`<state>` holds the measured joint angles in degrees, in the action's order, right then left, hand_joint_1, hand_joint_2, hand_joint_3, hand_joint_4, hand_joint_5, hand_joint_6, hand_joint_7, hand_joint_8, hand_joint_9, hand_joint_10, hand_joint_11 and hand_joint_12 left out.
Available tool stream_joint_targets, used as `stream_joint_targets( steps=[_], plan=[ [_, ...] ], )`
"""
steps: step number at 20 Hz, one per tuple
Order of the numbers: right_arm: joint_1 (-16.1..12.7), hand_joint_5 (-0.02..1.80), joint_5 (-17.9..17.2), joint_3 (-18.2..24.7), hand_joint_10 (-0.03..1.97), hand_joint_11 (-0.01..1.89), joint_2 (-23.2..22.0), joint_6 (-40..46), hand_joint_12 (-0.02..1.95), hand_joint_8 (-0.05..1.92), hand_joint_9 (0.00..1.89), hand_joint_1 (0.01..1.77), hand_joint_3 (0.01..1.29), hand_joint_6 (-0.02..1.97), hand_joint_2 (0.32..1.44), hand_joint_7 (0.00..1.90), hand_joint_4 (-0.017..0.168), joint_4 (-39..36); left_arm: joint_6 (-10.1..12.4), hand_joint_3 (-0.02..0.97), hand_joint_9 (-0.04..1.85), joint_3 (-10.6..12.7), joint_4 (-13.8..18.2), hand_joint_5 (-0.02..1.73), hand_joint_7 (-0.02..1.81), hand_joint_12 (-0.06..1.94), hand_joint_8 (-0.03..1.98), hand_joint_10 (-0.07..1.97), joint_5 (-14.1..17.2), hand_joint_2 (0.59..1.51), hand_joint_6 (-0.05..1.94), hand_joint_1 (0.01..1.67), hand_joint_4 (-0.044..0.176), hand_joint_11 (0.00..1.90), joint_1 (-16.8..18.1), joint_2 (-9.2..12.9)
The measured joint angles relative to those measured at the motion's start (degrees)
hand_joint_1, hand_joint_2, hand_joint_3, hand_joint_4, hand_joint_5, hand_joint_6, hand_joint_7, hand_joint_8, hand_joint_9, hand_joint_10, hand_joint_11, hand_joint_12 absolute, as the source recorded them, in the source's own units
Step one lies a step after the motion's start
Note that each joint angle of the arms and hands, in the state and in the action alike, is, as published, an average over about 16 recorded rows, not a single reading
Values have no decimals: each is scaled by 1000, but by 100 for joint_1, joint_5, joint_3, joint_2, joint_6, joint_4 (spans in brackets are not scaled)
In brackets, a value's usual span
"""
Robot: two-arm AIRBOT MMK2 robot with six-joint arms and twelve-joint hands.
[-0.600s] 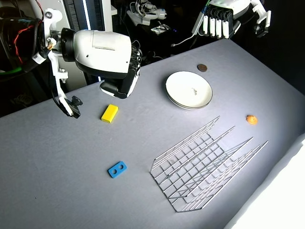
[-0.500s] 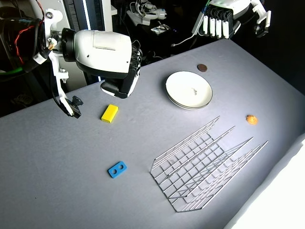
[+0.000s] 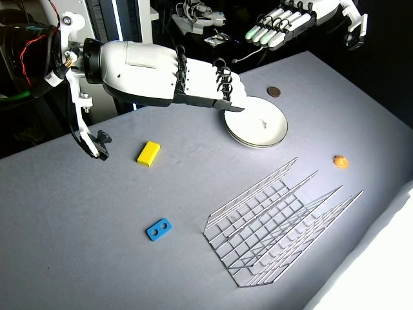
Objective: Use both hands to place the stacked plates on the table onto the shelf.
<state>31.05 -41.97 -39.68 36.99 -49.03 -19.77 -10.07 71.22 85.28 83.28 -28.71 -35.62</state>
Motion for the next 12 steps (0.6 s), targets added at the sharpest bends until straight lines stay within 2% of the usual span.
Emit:
stream_joint_targets(
  steps=[2, 4, 9, 12],
  plan=[
    [0, 71, -49, 0, 53, 114, 0, -10, 150, 55, 86, 603, 15, 69, 1019, 82, 6, 1, -3, 13, 58, -24, -18, 57, 47, 17, 28, 20, -2, 1089, 21, 14, -2, 88, 0, -8],
    [0, 35, -96, 0, 12, 32, 0, -13, 171, 19, 21, 750, 13, 28, 998, 23, 8, 4, -4, 13, 16, -50, -36, 23, 20, -5, 0, 7, -11, 1089, 4, 13, 0, 22, 6, -14],
    [-33, 27, -67, 0, 9, 17, 0, 64, 259, 23, 17, 1098, 13, 26, 939, 19, 8, -75, -3, 17, 19, -140, -34, 21, 22, -13, -8, 7, -61, 1091, 0, 13, -2, 13, 32, -18],
    [-68, 26, 34, 0, 9, 15, 0, 175, 326, 23, 17, 1240, 12, 27, 905, 19, 8, -180, -1, 18, 21, -213, 1, 21, 21, -13, -8, 8, -85, 1091, 0, 13, -2, 13, 41, -14]
  ],
)
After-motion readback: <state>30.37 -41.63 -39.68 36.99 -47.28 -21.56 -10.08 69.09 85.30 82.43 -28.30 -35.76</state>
